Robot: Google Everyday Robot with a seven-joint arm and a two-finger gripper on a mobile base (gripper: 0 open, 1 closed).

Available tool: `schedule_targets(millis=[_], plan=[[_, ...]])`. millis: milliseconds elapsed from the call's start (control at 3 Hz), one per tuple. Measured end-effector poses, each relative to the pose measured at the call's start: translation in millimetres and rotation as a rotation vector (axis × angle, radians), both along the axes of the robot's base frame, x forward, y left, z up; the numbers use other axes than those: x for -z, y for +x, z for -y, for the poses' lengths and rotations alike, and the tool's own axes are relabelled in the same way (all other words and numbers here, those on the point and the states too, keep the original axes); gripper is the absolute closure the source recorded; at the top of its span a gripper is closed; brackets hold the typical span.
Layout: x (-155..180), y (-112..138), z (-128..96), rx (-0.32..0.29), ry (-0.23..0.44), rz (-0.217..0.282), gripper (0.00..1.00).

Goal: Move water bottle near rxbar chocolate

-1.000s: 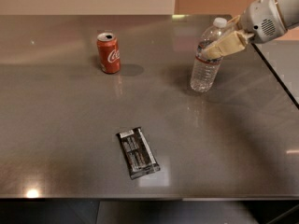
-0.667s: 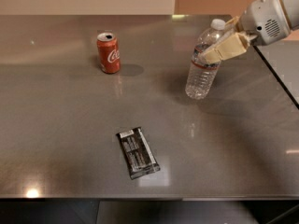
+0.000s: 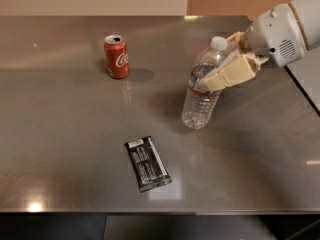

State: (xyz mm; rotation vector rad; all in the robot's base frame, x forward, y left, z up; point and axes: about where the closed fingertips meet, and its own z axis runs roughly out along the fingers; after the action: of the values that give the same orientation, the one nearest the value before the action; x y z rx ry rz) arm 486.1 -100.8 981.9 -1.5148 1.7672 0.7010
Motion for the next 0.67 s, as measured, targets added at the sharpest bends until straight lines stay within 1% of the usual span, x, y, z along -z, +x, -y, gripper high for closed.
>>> schedule_targets(millis=[333,667], plan=[[5.7,-30.2,-24.6,-0.073,0.003,0.012,1.00],[12.1,-51.6,-39.3,-0.121,-0.014,0.022,1.00]])
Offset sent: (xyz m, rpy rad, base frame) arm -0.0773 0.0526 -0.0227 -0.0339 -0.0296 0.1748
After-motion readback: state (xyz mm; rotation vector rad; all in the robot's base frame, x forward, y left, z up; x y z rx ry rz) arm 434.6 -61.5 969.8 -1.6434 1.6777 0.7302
